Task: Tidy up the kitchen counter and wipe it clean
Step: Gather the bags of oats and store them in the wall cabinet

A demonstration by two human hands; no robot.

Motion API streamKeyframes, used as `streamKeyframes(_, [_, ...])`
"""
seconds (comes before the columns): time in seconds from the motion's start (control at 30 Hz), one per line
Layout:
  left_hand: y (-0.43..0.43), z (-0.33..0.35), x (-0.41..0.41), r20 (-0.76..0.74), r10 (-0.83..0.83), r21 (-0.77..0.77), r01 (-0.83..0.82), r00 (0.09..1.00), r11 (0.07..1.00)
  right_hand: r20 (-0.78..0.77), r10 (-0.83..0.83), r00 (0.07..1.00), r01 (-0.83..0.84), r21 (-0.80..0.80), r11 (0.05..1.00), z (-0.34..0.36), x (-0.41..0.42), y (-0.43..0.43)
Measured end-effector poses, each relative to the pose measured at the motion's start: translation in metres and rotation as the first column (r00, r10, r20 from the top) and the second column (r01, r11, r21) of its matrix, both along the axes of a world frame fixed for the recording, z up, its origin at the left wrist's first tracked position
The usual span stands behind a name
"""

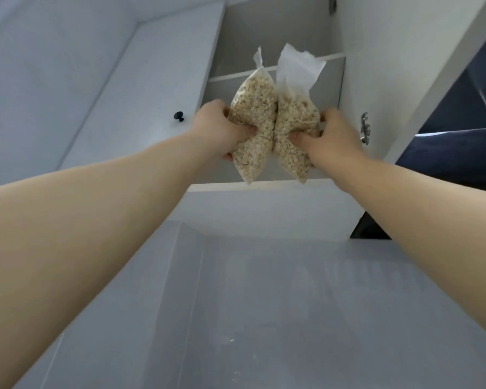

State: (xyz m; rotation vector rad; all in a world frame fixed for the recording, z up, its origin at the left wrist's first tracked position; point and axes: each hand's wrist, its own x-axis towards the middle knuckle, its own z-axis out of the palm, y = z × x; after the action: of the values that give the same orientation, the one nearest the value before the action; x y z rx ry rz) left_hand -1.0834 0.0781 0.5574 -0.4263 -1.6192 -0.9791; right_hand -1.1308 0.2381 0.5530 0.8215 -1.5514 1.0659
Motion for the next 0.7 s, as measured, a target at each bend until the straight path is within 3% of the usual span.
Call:
streamKeyframes(0.17, [0.02,0.026,-0.017,-0.034,0.007,-0.027,-0.008,0.999,1.0,-0.071,-0.111,0.991,0.11,-0.022,0.994,0.019,-0.012,0.015])
streamKeyframes(0.37, [0.037,0.033,-0.056,0.024,0.234,-0.08,-0.231,0.972,0.97,-0.028,-0.272,0.962,0.273,0.05,0.961,0.025,-0.044,0.022])
streamKeyframes(0.47, [0.036,0.035,-0.075,0.049,0.219,-0.107,-0.213,0.975,0.971,0.018,-0.306,0.952,0.305,0.045,0.951,0.027,-0.063,0.021])
streamKeyframes(0.6, [0.038,0.038,-0.09,-0.027,0.231,-0.128,-0.232,0.973,0.964,0.089,-0.285,0.954,0.29,-0.057,0.955,0.035,-0.073,0.019])
streamKeyframes(0.7, [0.043,0.033,-0.102,-0.02,0.167,-0.147,-0.168,0.986,0.975,0.054,-0.356,0.933,0.359,-0.076,0.93,0.033,-0.073,0.018])
